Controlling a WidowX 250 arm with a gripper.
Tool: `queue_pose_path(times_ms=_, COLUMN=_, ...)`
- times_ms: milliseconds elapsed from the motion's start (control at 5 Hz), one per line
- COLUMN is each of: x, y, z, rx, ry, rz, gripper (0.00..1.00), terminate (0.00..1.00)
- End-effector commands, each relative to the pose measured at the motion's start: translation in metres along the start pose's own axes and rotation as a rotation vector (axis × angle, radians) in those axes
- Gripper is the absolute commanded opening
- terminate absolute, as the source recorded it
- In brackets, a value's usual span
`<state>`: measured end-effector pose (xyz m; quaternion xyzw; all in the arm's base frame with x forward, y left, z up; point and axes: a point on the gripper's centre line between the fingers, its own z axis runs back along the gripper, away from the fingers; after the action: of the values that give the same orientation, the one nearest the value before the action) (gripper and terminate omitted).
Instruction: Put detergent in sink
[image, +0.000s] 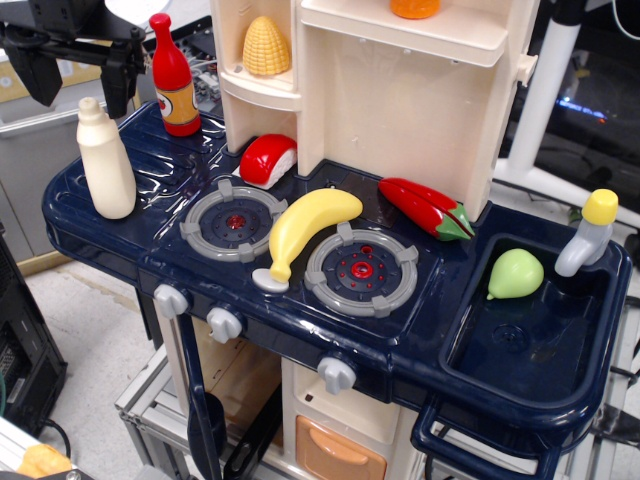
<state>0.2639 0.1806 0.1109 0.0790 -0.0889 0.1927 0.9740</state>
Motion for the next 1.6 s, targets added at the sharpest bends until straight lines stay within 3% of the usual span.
queue_pose_path(times_ms=0, x=0.007, y=0.004, z=-0.013, rx=-0.051, ry=-0.062, rz=0.003, gripper=1.0, terminate=0.0)
queue_pose_path(times_ms=400, x=0.013, y=0.001, z=-0.035, rx=-0.108, ry=-0.027, rz=0.011, gripper=1.0, terminate=0.0)
queue_pose_path(times_ms=600, x=0.003, y=-0.004, z=-0.033, rx=-0.104, ry=-0.024, rz=0.038, gripper=0.0, terminate=0.0)
queue_pose_path(times_ms=800, x=-0.003, y=-0.006, z=-0.027, rx=-0.099, ry=-0.022, rz=0.046, gripper=0.0, terminate=0.0)
queue_pose_path(times_ms=1000, x=-0.004, y=-0.023, z=-0.006, rx=-0.077, ry=-0.014, rz=0.075, gripper=0.0, terminate=0.0)
queue_pose_path(times_ms=1200, x=-0.014, y=-0.064, z=0.033, rx=-0.088, ry=0.007, rz=0.244, gripper=0.0, terminate=0.0)
queue_pose_path(times_ms=1400, x=-0.026, y=-0.106, z=0.054, rx=-0.099, ry=0.062, rz=0.44, gripper=0.0, terminate=0.0)
